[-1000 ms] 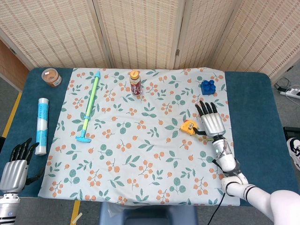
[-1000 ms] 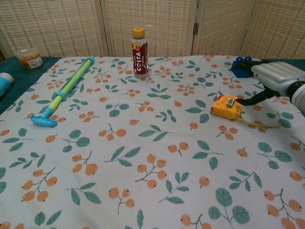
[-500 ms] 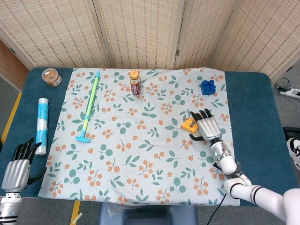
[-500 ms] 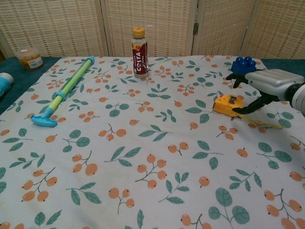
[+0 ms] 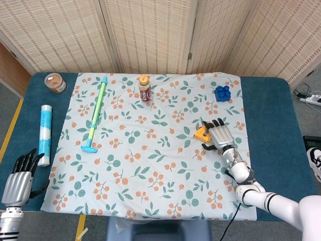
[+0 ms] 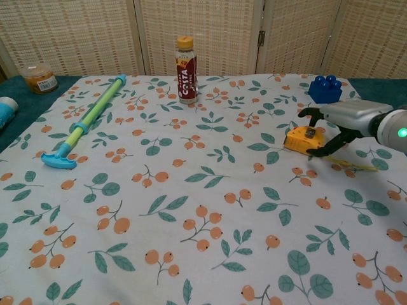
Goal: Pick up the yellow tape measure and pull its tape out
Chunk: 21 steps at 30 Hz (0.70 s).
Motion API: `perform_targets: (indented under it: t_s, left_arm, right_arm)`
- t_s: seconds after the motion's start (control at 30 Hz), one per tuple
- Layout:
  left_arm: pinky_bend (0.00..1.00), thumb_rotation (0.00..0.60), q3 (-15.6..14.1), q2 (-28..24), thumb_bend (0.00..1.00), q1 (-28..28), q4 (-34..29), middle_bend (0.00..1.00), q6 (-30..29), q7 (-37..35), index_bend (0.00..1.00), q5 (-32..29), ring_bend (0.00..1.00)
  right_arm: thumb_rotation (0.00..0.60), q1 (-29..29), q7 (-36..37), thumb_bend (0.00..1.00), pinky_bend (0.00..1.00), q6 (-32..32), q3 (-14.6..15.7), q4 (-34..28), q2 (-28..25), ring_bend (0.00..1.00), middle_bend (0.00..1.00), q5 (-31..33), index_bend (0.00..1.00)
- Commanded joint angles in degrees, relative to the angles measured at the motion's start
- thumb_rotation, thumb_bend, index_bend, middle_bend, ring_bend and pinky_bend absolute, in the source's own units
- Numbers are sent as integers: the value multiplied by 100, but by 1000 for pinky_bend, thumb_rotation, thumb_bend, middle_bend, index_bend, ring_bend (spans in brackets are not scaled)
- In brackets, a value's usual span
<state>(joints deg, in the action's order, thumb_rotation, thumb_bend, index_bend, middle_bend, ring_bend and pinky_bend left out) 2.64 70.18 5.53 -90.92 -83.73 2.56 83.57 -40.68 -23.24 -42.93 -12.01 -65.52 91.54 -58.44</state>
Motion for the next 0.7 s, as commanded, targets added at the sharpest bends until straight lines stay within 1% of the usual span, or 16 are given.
perform_targets:
  t_s: [0.03,0.2,0.3,0.4,0.47,0.6,0.7]
  left_arm:
    - [0,600,6,-3,364,3,-9,22,4,13,143,-11,26]
    - [0,600,11,-1,364,23,-20,22,25,25,139,-3,26]
    - [0,600,10,3,364,30,-25,22,26,29,137,9,26]
    - [0,600,6,9,364,34,-24,23,34,40,136,7,26]
    - [0,600,4,11,364,35,-27,22,40,42,135,5,26]
    - [0,600,-7,-2,364,41,-51,22,67,61,134,-5,26]
    - [0,600,0,-15,364,50,-67,22,83,59,133,-18,26]
  right_arm:
    - [350,63,280,367,0,-113,126,-221,-59,91,234,-311,39]
    - [350,301,636,368,0,-508,430,-671,-291,110,256,-943,39]
    - [350,418,723,367,0,-656,587,-854,-440,110,256,-1157,39]
    - [350,488,730,367,0,-746,682,-941,-546,110,255,-1261,39]
    - [350,517,704,368,0,-831,695,-917,-559,108,238,-1293,39]
    - [350,551,558,368,0,-935,637,-820,-481,79,148,-1149,39]
    - [354,514,308,367,0,-838,577,-752,-372,80,148,-859,39]
